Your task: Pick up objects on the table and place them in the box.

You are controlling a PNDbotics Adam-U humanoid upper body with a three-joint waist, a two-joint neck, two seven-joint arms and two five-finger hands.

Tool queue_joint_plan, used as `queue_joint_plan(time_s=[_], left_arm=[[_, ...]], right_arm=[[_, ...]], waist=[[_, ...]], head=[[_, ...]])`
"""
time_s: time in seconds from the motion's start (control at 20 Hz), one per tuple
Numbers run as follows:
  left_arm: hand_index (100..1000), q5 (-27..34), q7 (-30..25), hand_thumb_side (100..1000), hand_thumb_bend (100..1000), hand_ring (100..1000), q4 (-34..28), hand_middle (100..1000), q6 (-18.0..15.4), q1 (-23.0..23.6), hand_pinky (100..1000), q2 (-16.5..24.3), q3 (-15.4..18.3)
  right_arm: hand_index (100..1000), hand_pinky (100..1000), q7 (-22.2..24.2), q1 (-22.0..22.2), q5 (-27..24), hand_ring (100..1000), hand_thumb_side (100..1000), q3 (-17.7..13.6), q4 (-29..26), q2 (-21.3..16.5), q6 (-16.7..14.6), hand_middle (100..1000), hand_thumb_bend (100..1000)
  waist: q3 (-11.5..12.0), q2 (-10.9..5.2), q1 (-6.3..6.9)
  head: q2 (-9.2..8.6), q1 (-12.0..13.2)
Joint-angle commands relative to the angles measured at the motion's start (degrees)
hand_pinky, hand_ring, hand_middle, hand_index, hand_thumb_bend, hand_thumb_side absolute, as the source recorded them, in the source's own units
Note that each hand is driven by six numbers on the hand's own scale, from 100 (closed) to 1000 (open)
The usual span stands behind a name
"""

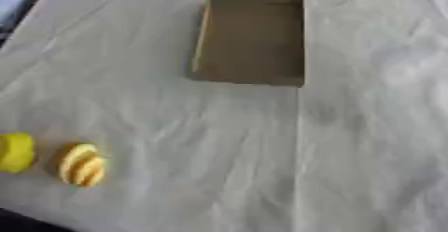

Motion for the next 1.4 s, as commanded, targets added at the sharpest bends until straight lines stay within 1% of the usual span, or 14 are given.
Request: queue_joint_plan(time_s=[0.05, 0.5, 0.65, 0.9, 1.05, 1.25, 1.4], left_arm=[[868, -0.27, 0.01, 498, 348, 798, -0.92, 753, -0.26, 0.01, 880, 0.93, 0.83], [869, -0.75, -0.35, 503, 352, 795, -0.92, 749, 0.29, 0.28, 875, 1.04, 0.93], [870, -2.59, -0.93, 497, 359, 797, -0.92, 752, 1.54, 1.26, 873, 2.6, 0.98], [882, -7.55, -1.86, 478, 373, 801, -0.92, 755, 4.78, 4.51, 865, 6.65, 0.64], [893, -11.71, -5.64, 467, 375, 810, -0.92, 761, 8.09, 7.61, 866, 9.37, 0.08], [917, -15.7, -14.13, 451, 395, 832, -0.92, 788, 12.9, 11.65, 874, 11.78, 0.3], [931, -19.56, -21.4, 429, 421, 849, 0.18, 811, 16.23, 13.28, 878, 12.75, 1.22]], right_arm=[[858, 916, -0.33, -0.48, 0.37, 844, 598, -0.49, -0.94, -1.59, -0.02, 698, 100], [858, 916, -0.35, -0.42, 0.56, 844, 597, -0.5, -0.94, -1.53, 0.04, 697, 100], [858, 916, -0.33, -0.28, 0.69, 844, 597, -0.49, -0.94, -1.68, 0.05, 696, 100], [858, 917, -0.27, -0.04, 0.97, 844, 596, -0.45, -0.94, -2.03, 0.09, 695, 100], [857, 917, -0.27, 0.06, 1.12, 844, 596, -0.43, -0.94, -2.3, 0.14, 694, 100], [857, 917, -0.32, 0.27, 1.31, 844, 596, -0.45, -0.94, -2.6, 0.25, 693, 100], [857, 917, -0.32, 0.46, 1.44, 843, 597, -0.41, -0.94, -2.76, 0.35, 692, 100]], waist=[[0.11, -0.98, 0.04], [0.19, -0.74, -0.19], [0.32, -0.67, -0.1], [0.55, -0.5, 0.17], [0.68, -0.42, 0.44], [0.91, -0.42, 0.81], [1.08, -0.52, 1.02]], head=[[-1.08, 0.25], [-1.2, 0.28], [-0.88, 0.45], [-0.37, 0.31], [-0.11, 0.03], [0.17, -0.57], [0.36, -0.35]])
